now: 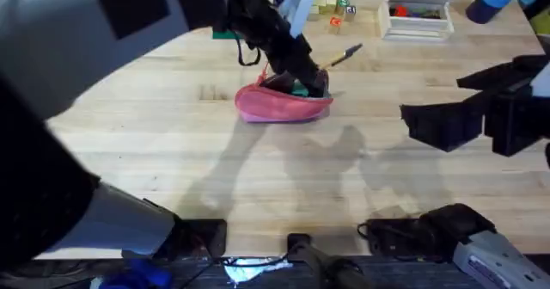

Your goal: Unzip the bag, pick up the pens from the table one at a time and place them inside, then zip the bag closed.

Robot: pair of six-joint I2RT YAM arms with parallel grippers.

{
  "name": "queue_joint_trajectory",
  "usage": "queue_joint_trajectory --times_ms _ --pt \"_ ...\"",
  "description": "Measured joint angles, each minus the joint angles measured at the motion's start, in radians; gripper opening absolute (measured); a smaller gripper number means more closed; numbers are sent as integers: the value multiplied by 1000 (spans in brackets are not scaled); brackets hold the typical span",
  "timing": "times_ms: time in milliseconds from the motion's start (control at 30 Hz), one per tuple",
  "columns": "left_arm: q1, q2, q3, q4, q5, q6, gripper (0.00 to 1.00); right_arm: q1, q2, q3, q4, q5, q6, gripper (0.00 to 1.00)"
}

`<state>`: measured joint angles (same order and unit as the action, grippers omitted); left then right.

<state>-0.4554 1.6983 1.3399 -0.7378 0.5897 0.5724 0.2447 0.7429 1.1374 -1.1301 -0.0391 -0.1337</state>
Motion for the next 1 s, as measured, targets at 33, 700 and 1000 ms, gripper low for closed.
queue_joint_trajectory --times_ms 33,700,1000 --pt "-4 11 0 -12 -13 1 43 0 0 0 0 0 0 996" --pt "-23 32 0 -151 -412 9 43 0 0 0 32 9 0 997" --pt "-23 32 0 -156 -448 21 402 0 0 0 32 9 0 996"
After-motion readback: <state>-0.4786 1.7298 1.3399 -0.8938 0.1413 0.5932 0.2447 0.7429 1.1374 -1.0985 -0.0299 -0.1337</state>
